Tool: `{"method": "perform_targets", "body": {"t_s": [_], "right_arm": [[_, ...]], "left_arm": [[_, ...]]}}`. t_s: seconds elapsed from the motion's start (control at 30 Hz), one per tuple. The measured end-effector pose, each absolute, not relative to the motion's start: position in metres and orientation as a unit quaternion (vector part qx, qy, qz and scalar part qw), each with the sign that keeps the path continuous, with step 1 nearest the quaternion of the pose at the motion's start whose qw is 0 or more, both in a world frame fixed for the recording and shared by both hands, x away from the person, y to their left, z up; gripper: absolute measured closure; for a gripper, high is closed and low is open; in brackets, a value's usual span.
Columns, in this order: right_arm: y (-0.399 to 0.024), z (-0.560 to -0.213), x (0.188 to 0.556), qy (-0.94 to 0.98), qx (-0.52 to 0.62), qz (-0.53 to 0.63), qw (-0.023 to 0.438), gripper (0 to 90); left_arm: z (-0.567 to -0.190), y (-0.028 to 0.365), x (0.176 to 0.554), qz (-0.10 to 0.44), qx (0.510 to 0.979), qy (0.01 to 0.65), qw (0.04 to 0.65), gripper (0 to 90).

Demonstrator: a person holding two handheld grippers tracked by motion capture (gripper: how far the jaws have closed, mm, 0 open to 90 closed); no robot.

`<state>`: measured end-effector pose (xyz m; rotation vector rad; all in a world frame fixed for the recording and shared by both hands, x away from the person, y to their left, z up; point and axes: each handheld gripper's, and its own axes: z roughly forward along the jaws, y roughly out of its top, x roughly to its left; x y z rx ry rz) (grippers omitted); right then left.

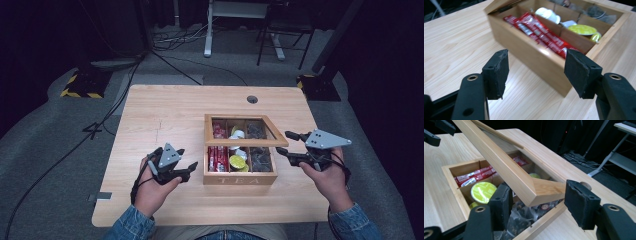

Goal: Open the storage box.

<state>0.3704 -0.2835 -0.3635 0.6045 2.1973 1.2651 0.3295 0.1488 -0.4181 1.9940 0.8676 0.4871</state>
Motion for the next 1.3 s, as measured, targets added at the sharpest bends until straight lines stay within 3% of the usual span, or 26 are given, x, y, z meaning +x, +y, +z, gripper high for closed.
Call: {"method": "perform_targets", "body": {"t_s": [0.53,1.3], "right_arm": [[-0.282,-0.338,0.406,0.79,0.22,0.513,0.253,48.7],[-0.274,-0.306,0.461,0.756,0.256,0.542,0.262,51.0]], "left_arm": [[-0.426,0.177,0.321,0.208,0.793,0.385,0.424,36.8],[-0.433,0.188,0.339,0.2,0.796,0.392,0.416,36.0]]}}
